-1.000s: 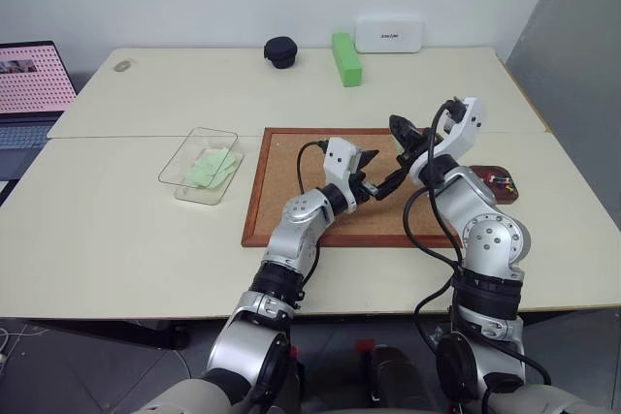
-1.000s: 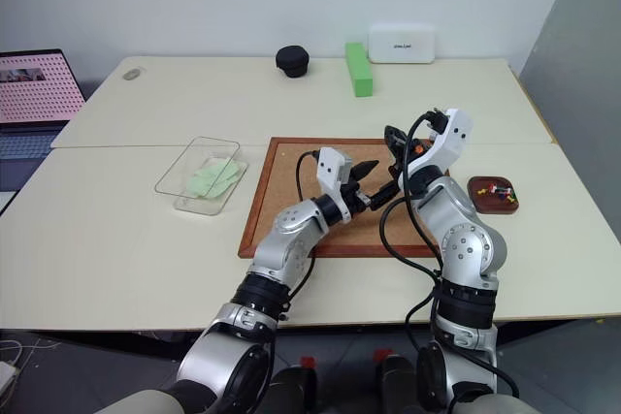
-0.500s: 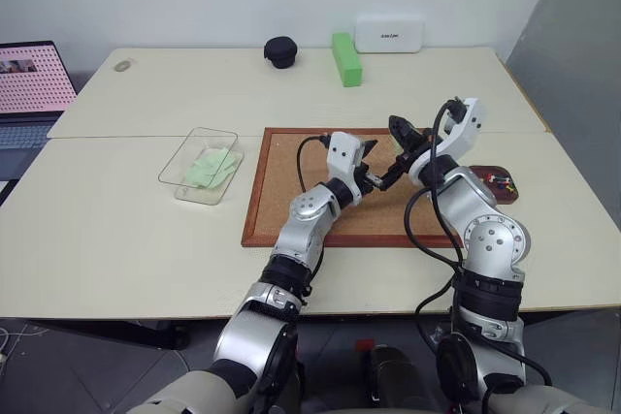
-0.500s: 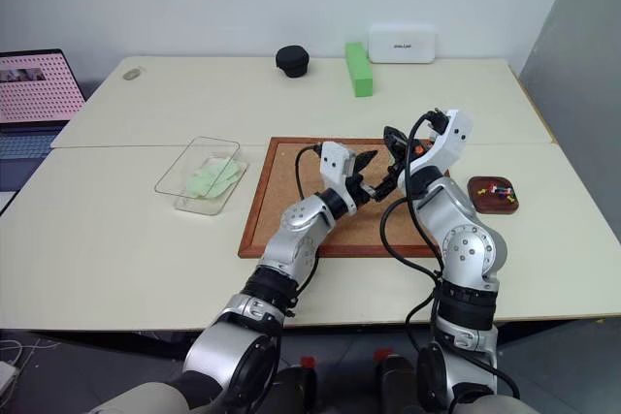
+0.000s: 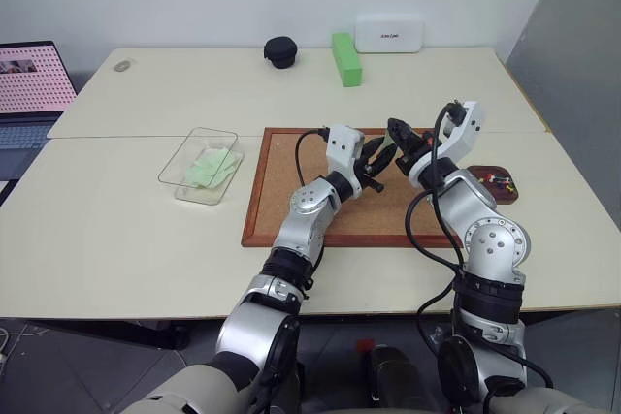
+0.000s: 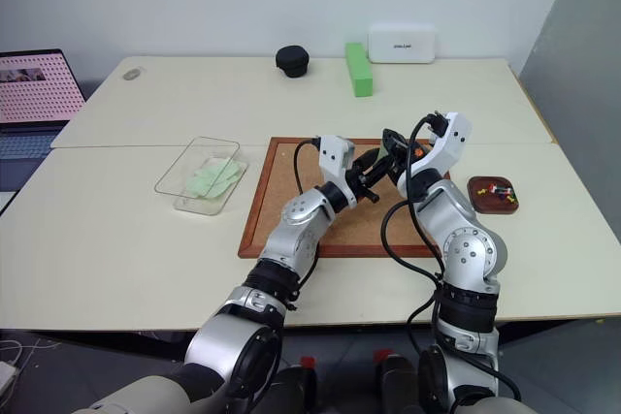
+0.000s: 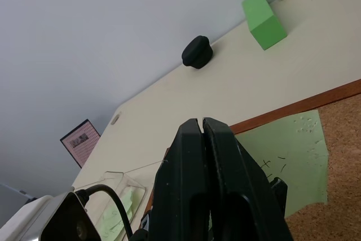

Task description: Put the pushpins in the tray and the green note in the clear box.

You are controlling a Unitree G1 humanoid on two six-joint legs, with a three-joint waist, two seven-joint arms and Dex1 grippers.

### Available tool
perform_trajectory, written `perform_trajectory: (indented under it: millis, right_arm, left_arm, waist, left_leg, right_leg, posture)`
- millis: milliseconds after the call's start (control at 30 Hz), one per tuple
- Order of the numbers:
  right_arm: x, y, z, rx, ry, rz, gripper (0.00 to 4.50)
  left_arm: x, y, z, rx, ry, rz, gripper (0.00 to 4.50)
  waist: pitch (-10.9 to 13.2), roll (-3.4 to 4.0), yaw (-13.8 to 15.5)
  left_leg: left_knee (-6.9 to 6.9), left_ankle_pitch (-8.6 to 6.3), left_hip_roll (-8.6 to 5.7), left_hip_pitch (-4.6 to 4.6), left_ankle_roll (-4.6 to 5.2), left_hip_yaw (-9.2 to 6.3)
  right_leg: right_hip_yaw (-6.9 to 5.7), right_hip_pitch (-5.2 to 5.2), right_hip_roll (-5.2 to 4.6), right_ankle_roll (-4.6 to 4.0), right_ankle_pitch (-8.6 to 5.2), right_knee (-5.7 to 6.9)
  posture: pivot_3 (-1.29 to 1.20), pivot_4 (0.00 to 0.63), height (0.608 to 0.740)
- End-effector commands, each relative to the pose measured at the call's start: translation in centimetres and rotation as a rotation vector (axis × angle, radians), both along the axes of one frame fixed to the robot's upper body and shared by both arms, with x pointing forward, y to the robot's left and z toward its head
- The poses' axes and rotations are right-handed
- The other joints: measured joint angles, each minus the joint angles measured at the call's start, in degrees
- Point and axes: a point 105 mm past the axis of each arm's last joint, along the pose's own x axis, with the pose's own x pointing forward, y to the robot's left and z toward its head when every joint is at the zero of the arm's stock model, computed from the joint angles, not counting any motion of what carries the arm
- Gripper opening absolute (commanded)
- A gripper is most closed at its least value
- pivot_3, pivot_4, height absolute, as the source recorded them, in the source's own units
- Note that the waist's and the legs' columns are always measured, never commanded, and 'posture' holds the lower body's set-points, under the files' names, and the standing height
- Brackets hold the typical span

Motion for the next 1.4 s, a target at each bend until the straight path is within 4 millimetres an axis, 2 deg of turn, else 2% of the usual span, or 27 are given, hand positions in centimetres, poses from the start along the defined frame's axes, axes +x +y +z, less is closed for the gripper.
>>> perform_trajectory:
  millis: [33,133,167,300,767,967,1033,1167,1233,1400]
  right_arm:
    - [-0.5,0.0,1.6,0.009,-0.066,0.001,0.00]
    - [-0.5,0.0,1.6,0.004,-0.068,0.005,0.00]
    - [-0.5,0.0,1.6,0.003,-0.069,0.006,0.00]
    - [-0.5,-0.1,1.6,0.004,-0.070,0.001,0.00]
    - [-0.6,-1.0,1.9,0.012,-0.083,-0.035,0.00]
    - [-0.8,-1.6,1.7,-0.008,-0.085,-0.058,0.00]
    - [-0.8,-2.9,1.4,-0.154,-0.116,-0.109,0.00]
    - [-0.9,-6.4,-1.1,-0.708,-0.168,-0.202,0.00]
    - [-1.1,-7.5,-2.0,-0.909,-0.213,-0.204,0.00]
    - [-0.5,-12.2,-3.2,-0.962,-0.146,-0.305,0.00]
  left_arm:
    - [-0.1,-0.4,1.9,-0.031,-0.061,-0.018,0.63]
    - [0.0,-0.3,2.1,-0.036,-0.057,-0.012,0.06]
    - [0.1,-0.3,2.1,-0.040,-0.055,-0.011,0.01]
    - [0.1,-0.4,2.2,-0.041,-0.045,-0.019,0.01]
    - [0.6,-0.2,0.4,-0.040,0.114,-0.016,0.01]
    - [0.4,-0.4,0.3,-0.030,0.124,-0.030,0.01]
    - [-0.3,-0.9,-0.1,0.002,0.132,-0.096,0.01]
    - [-1.8,-0.9,-0.6,0.142,0.053,-0.213,0.01]
    - [-2.6,-0.8,-0.4,0.201,-0.001,-0.263,0.01]
    - [-4.6,-0.6,0.2,0.375,-0.151,-0.379,0.01]
  waist:
    - [0.00,0.00,0.00]
    - [0.00,0.00,0.00]
    - [0.00,0.00,0.00]
    - [0.00,0.00,0.00]
    - [0.00,0.00,0.00]
    - [0.00,0.00,0.00]
    - [0.00,0.00,0.02]
    - [0.01,0.01,0.23]
    - [0.02,0.00,0.11]
    - [0.10,-0.10,-0.61]
  left_leg:
    - [0.00,0.00,0.00,0.00,0.00,0.00]
    - [0.00,0.00,0.00,0.00,0.00,0.00]
    - [0.00,0.00,0.00,0.00,0.00,0.00]
    - [0.00,0.00,0.00,0.00,0.00,0.00]
    - [0.00,0.00,0.00,0.00,0.00,0.00]
    - [0.00,0.00,0.00,0.00,0.00,0.00]
    - [0.00,0.00,0.00,-0.01,0.00,0.00]
    - [0.00,0.00,-0.07,-0.06,0.00,0.00]
    - [0.00,0.00,-0.08,-0.06,0.00,0.06]
    - [-0.05,0.00,0.06,0.02,0.00,0.08]
  right_leg:
    - [0.00,0.00,0.00,0.00,0.00,0.00]
    - [0.00,0.00,0.00,0.00,0.00,0.00]
    - [0.00,0.00,0.00,0.00,0.00,0.00]
    - [0.00,0.00,0.00,0.00,0.00,0.00]
    - [0.00,0.00,0.00,0.00,0.00,0.00]
    - [-0.01,0.00,0.00,0.00,0.00,0.00]
    - [0.00,0.00,0.00,0.00,0.00,0.00]
    - [-0.02,0.01,-0.04,0.01,0.00,-0.10]
    - [0.03,-0.01,-0.06,0.01,-0.01,-0.13]
    - [0.06,-0.04,0.07,0.00,-0.02,-0.06]
  posture:
    - [0.00,0.150,0.740]
    - [0.00,0.150,0.740]
    - [0.00,0.150,0.740]
    - [0.00,0.150,0.740]
    - [0.00,0.150,0.740]
    - [0.00,0.150,0.740]
    - [0.00,0.150,0.740]
    - [0.00,0.150,0.740]
    - [0.00,0.150,0.740]
    - [0.00,0.150,0.740]
